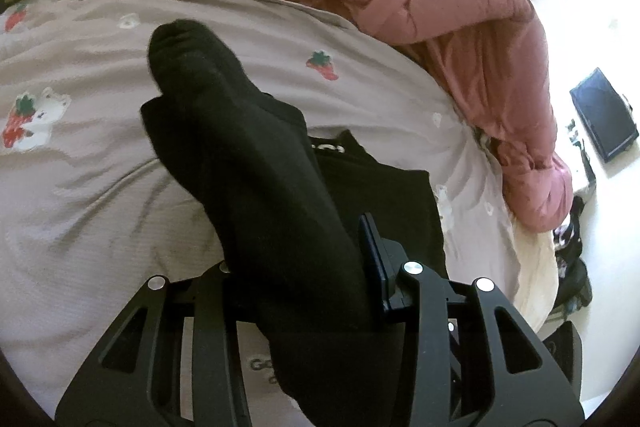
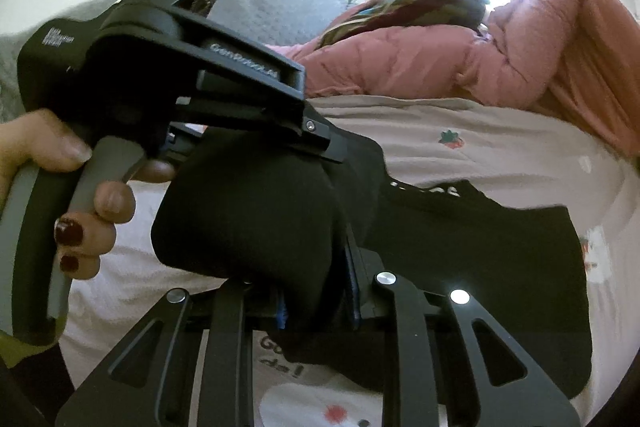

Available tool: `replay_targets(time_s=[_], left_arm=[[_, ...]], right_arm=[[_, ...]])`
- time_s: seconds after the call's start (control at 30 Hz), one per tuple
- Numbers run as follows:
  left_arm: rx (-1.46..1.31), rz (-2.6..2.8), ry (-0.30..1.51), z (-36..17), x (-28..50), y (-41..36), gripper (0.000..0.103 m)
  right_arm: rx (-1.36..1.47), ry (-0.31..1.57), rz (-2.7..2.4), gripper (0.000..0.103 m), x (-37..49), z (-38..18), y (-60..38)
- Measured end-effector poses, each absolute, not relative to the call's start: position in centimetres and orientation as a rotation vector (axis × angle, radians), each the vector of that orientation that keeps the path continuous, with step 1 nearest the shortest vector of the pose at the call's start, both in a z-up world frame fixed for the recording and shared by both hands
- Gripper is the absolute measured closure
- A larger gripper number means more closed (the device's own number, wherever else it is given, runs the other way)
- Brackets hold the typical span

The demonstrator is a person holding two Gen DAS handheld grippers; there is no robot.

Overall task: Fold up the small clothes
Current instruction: 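Grasp one side of the black sweatshirt with both tools and fold it over, then lower the folded side onto the sweatshirt and open both tools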

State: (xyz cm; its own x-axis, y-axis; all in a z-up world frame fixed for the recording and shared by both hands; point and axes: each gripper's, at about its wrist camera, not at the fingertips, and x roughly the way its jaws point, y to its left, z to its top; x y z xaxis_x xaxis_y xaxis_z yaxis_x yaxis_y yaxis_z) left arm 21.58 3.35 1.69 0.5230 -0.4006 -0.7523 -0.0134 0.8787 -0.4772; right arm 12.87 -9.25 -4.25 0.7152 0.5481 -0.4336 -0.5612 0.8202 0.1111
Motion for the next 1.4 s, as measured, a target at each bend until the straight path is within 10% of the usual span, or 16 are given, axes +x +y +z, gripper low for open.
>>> replay_targets(time_s=[0.4,0.57,0.73,1.4], left_arm=[[-0.377,-0.267,1.039,1.2,22.6,-3.9,0.07],[-0.409,-0.305,1.067,0.0,23.2,-5.5,0.036],[-0.484,-0.381,0.986,1.0,22.0,-5.2,0.029],[-0.231,-0.257,1.005,-4.1,18.6,-4.3,0.029]], right_arm=[[0.138,0.508,0.568,0.083,12.7,-5.0,-16.0],[0.23,0.569,0.55,0.083,13.6,-6.6,-18.5],[0.409,0.667,0.535,0.082,15.2,-8.9,-21.6],[0.576,0.752,0.504,0.028,14.1,-9.6,-28.0]])
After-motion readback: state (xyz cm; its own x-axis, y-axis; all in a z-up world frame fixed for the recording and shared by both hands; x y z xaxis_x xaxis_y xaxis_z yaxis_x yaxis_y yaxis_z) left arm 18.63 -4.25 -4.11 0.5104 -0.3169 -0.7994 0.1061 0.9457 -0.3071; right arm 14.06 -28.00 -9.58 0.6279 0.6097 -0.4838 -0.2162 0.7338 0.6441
